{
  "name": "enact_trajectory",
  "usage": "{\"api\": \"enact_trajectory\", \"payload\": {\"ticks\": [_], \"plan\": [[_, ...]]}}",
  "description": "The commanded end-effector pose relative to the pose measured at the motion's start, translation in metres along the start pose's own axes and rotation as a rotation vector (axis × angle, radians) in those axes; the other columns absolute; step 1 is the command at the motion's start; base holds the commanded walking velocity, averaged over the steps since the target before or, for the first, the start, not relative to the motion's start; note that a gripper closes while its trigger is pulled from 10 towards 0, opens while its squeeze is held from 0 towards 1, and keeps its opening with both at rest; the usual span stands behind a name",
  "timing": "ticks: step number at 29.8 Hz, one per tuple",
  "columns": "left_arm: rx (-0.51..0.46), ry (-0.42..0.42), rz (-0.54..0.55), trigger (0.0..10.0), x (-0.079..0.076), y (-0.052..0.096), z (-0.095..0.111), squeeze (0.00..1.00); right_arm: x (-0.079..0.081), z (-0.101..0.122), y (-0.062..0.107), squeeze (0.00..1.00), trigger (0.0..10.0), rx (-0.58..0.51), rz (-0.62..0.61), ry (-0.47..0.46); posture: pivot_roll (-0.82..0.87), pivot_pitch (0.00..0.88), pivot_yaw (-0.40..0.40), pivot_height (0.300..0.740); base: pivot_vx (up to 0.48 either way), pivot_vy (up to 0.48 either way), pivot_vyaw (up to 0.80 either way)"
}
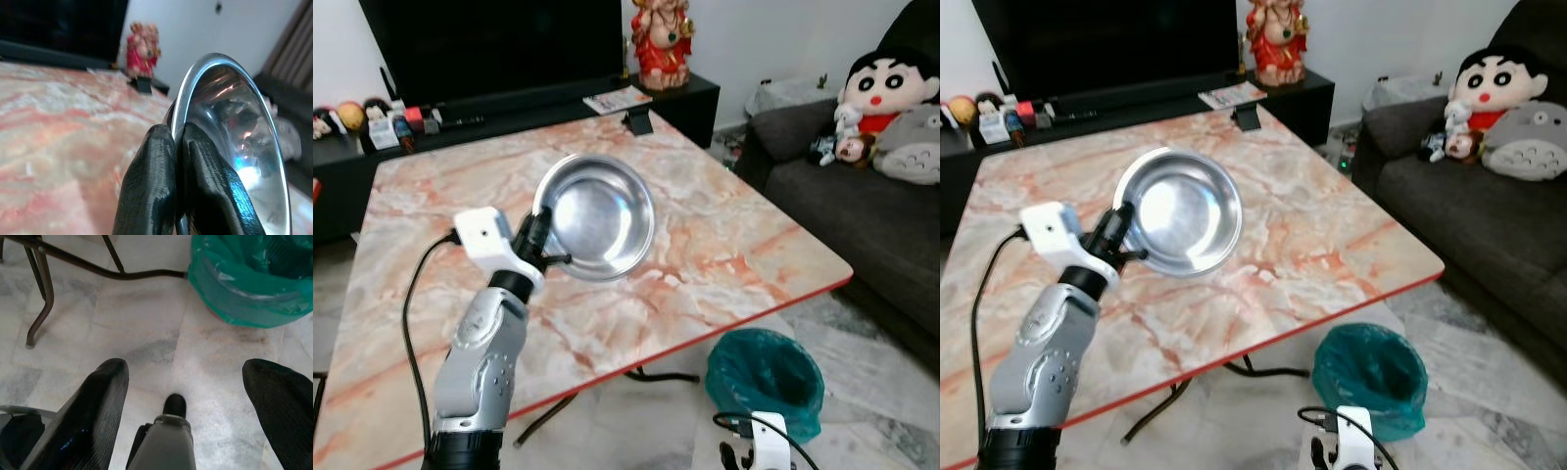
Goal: Setting the table
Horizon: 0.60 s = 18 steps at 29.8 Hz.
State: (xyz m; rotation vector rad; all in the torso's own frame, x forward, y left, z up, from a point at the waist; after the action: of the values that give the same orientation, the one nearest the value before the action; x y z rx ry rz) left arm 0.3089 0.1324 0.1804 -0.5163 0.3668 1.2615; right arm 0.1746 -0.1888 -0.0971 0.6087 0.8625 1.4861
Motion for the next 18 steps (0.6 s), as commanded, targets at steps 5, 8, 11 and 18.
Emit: {"api": "enact_trajectory", "payload": {"ticks": [5,8,11,18], "plan": [[0.115,0.033,-0.033,10.0,-0.023,-0.022,-0.018,0.00,0.003,0.002,-0.001,0.00,10.0,-0.004,0.004,-0.006,0.11,0.000,0.049,0.740,0.000,0.000,0.00],[0.166,0.065,0.008,10.0,-0.026,-0.032,-0.027,0.00,0.005,0.004,-0.001,0.00,10.0,-0.009,0.005,-0.012,0.11,0.000,0.052,0.740,0.000,0.000,0.00],[0.193,0.153,0.107,10.0,-0.021,-0.040,-0.034,0.00,0.006,0.005,-0.001,0.00,10.0,-0.012,0.003,-0.020,0.10,0.000,0.056,0.740,0.000,0.000,0.00],[0.247,0.216,0.220,10.0,-0.014,-0.044,-0.043,0.00,0.005,0.005,-0.001,0.00,10.0,-0.014,-0.003,-0.026,0.09,0.000,0.065,0.740,0.000,0.000,0.00]]}}
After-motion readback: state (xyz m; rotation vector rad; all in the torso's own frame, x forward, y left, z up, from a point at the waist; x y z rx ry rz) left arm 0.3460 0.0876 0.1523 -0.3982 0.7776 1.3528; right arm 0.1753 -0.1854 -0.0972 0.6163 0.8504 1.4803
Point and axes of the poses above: a point about 5 cm out from each wrist's last joint towards the gripper, its own y axis pointing back from the gripper into the wrist, its own z axis along the axis of the wrist's last joint, x = y × z, the point moved 1 cm from there along -y, pointing out of the wrist towards the gripper, and after that the axes turned 14 degrees about y, right-handed, at the moved point
